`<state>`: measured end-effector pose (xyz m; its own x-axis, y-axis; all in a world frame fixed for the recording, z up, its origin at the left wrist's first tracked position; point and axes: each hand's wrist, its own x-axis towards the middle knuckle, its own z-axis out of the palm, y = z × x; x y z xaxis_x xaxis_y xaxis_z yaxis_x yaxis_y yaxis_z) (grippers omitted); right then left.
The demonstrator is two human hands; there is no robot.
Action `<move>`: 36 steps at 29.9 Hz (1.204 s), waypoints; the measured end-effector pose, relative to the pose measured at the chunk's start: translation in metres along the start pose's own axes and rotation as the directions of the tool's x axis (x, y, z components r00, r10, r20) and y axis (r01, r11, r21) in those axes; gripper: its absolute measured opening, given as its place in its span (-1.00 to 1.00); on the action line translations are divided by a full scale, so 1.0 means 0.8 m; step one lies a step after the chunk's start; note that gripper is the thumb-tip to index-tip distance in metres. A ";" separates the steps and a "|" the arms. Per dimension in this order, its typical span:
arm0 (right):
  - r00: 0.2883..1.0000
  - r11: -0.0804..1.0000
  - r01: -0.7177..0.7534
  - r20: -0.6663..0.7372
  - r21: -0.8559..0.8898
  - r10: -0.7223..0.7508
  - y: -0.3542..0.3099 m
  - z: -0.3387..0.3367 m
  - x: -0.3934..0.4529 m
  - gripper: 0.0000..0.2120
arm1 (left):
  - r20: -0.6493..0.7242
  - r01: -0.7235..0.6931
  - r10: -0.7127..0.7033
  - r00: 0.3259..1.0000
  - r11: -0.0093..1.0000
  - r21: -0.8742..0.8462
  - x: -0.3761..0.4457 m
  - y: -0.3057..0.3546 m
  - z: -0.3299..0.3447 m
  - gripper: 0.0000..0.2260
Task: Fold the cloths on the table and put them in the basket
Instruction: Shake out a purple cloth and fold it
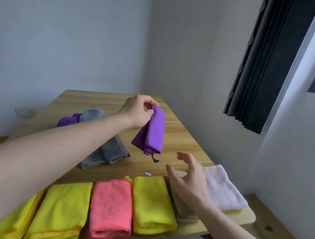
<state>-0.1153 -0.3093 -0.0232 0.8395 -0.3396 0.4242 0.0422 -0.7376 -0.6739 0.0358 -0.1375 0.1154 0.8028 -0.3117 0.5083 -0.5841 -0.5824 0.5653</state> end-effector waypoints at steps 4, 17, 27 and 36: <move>0.997 0.997 0.071 0.024 0.037 -0.072 -0.054 -0.026 -0.017 -0.47 | 0.036 -0.064 0.066 0.997 0.997 -0.044 -0.035 0.033 -0.043 -0.86; 0.992 0.982 0.128 -0.040 0.139 -0.123 -0.137 -0.099 -0.041 -0.67 | 0.187 -0.041 0.015 0.982 0.990 0.133 -0.118 0.066 -0.158 -0.75; 0.976 0.968 0.131 0.142 0.212 -0.163 -0.176 -0.157 -0.038 -0.72 | 0.299 -0.167 0.021 0.954 0.864 0.474 -0.185 0.073 -0.188 -0.86; 0.973 0.962 0.123 0.162 0.242 -0.165 -0.206 -0.179 -0.043 -0.70 | 0.368 -0.256 0.157 0.917 0.937 0.238 -0.220 0.137 -0.180 -0.85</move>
<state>-0.2292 -0.2596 0.1600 0.8976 -0.1136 0.4258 0.2751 -0.6104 -0.7428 -0.1866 -0.0380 0.1814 0.6884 -0.6531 0.3156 -0.7241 -0.6447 0.2452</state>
